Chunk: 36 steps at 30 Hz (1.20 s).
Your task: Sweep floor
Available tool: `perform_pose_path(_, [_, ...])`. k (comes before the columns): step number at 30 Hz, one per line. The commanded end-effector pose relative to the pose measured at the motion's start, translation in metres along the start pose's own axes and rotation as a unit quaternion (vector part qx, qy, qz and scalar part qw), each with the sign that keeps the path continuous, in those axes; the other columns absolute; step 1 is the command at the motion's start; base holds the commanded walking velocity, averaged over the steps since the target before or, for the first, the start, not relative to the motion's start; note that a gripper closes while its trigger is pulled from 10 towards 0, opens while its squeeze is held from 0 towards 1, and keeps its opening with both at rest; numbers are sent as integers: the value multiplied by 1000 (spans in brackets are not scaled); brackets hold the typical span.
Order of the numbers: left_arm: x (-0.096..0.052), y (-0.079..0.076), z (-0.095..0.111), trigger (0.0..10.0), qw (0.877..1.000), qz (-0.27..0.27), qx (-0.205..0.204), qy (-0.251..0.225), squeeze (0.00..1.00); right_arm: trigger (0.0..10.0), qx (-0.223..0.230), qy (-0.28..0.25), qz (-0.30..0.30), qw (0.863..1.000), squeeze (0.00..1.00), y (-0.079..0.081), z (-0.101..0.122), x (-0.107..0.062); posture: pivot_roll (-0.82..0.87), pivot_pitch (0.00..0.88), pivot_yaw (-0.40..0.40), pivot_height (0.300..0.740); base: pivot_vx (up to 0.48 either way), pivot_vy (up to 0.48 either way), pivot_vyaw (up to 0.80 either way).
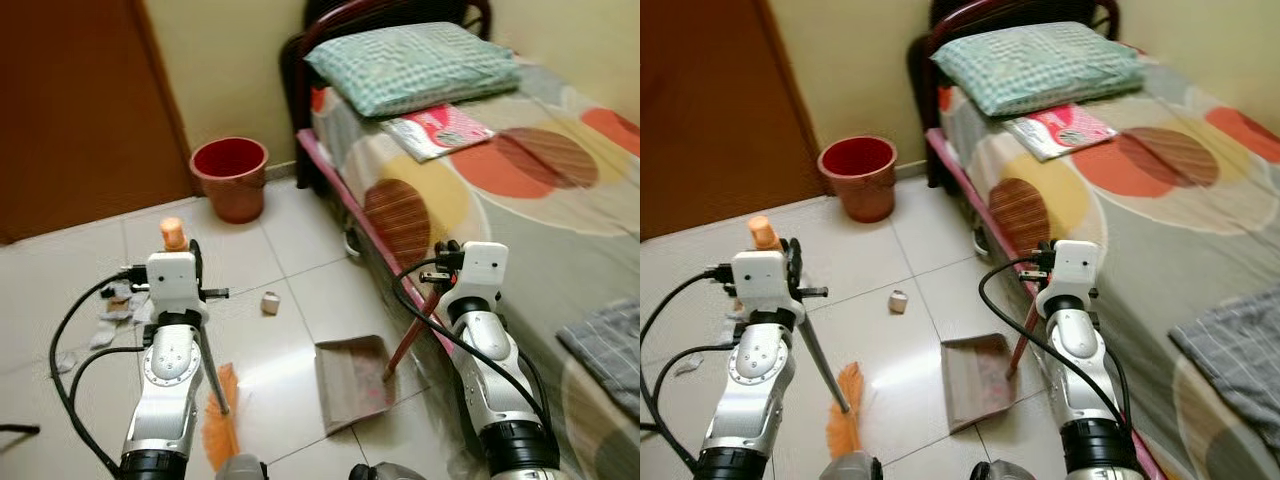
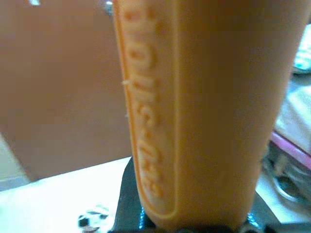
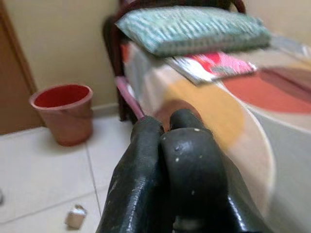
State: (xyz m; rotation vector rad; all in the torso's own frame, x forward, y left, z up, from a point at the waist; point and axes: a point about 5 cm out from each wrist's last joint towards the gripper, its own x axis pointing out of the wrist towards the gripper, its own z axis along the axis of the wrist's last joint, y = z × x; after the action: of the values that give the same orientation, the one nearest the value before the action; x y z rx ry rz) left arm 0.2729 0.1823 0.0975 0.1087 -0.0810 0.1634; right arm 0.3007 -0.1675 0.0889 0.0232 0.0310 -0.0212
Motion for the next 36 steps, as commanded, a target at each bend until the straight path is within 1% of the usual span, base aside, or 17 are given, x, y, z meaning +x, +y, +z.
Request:
perform_pose_path(1, [3, 2, 9, 10000, 1000, 3, 0, -20, 0, 10000, -2, -21, 7, 1000, 0, 1, 8, 4, 17, 11, -23, 740, 0, 0, 750])
perform_pose_path(3, [4, 2, 9, 10000, 1000, 2, 1, -20, 0, 10000, -3, -23, 9, 1000, 0, 2, 9, 5, 17, 11, -23, 740, 0, 0, 750])
perform_pose_path(5, [8, 0, 11, 10000, 1000, -7, 5, -26, 0, 10000, -4, -36, 18, 999, 0, 4, 16, 10, 12, 14, -19, 740, 276, 0, 744])
perform_pose_path(12, [10, -1, 12, 10000, 1000, -10, 6, -25, 0, 10000, -10, -45, 22, 999, 0, 7, 20, 13, 9, 23, -11, 740, 325, 0, 742])
perform_pose_path(19, [3, 1, 5, 10000, 1000, -14, 11, -14, 0, 10000, -7, -42, 17, 999, 0, 6, 16, 9, 13, 32, -9, 740, 350, 0, 0])
perform_pose_path(23, [-4, -2, 1, 10000, 1000, -24, 13, -6, 0, 10000, -6, -44, 11, 999, 0, 3, 15, 5, 13, 32, -9, 740, 352, 0, 0])
perform_pose_path(26, [-7, -5, 0, 10000, 1000, -28, 13, -4, 0, 10000, -5, -45, 7, 999, 0, 0, 15, 3, 9, 35, -5, 740, 352, 0, 0])
perform_pose_path(30, [-8, -7, -1, 10000, 999, -31, 12, -3, 0, 10000, -11, -45, 0, 999, 0, -4, 13, 0, 7, 39, -5, 740, 373, 0, 0])
perform_pose_path(36, [-5, -6, 2, 10000, 999, -32, 13, -8, 0, 10000, -9, -48, 1, 999, 0, -3, 16, 2, 8, 40, -11, 740, 394, 0, 0])
